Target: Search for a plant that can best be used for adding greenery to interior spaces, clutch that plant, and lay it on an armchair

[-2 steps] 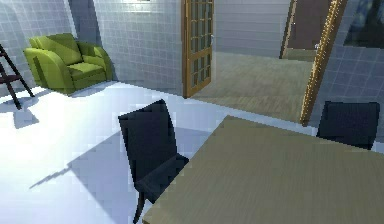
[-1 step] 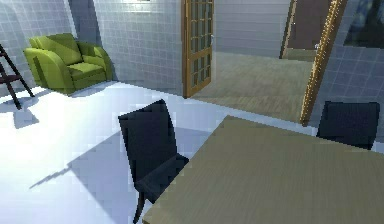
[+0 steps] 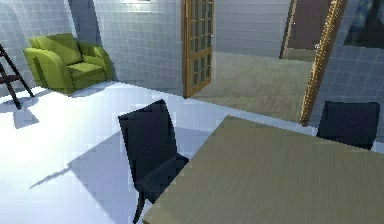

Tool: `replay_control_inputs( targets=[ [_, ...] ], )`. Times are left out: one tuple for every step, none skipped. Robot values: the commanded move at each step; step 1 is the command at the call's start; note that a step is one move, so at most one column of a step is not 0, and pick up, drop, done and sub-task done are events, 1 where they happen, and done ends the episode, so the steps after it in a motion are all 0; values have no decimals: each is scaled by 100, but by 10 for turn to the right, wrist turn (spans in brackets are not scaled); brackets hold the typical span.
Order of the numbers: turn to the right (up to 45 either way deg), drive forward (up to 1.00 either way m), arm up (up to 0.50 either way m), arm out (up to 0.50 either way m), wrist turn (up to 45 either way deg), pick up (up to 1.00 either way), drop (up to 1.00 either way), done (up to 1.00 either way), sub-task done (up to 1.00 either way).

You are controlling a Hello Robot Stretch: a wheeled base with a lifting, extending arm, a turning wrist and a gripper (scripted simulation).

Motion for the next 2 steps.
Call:
replay_control_inputs(
  targets=[
    [0,0,0,0,450,0,0,0,0],
    [0,0,0,0,450,0,0,0,0]
  ],
)
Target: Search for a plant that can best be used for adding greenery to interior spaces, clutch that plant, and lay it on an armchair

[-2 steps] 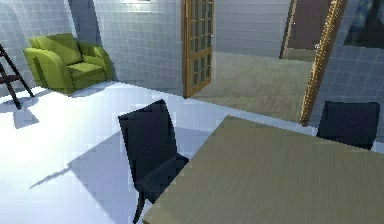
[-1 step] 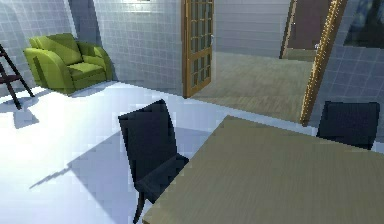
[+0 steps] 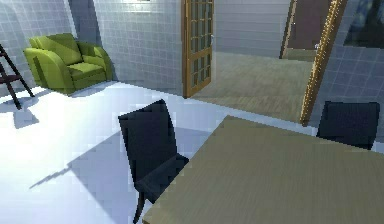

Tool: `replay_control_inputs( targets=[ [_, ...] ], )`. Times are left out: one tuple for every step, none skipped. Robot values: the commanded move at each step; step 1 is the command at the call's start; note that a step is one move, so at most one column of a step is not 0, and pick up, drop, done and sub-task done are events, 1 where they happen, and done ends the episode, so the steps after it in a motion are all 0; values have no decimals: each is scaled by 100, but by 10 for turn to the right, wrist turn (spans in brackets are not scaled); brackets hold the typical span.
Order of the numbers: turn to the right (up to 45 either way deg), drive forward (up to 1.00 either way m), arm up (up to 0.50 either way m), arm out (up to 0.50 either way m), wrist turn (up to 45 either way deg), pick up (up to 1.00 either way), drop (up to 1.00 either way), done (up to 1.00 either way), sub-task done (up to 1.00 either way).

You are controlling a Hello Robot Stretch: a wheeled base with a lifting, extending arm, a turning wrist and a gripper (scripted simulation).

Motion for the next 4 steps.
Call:
replay_control_inputs(
  targets=[
    [0,0,0,0,60,0,0,0,0],
    [0,0,-30,0,0,0,0,0,0],
    [0,0,0,0,0,100,0,0,0],
    [0,0,10,0,0,0,0,0,0]
  ],
)
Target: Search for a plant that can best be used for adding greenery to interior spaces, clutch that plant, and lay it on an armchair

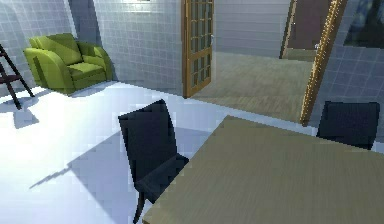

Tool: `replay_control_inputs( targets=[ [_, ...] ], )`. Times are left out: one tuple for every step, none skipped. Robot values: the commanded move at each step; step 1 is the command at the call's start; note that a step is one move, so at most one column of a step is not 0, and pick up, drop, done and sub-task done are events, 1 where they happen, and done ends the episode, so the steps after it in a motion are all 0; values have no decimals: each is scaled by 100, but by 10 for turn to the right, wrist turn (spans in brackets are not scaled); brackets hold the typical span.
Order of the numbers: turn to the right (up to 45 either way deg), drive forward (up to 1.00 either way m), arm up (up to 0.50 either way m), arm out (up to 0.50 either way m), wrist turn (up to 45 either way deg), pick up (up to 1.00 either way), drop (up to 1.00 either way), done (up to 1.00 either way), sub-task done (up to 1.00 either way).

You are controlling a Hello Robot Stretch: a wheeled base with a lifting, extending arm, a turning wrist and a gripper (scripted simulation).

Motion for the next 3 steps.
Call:
replay_control_inputs(
  targets=[
    [0,0,26,0,0,0,0,0,0],
    [0,0,0,0,-450,0,0,0,0],
    [0,0,0,0,-450,0,0,0,0]
  ],
)
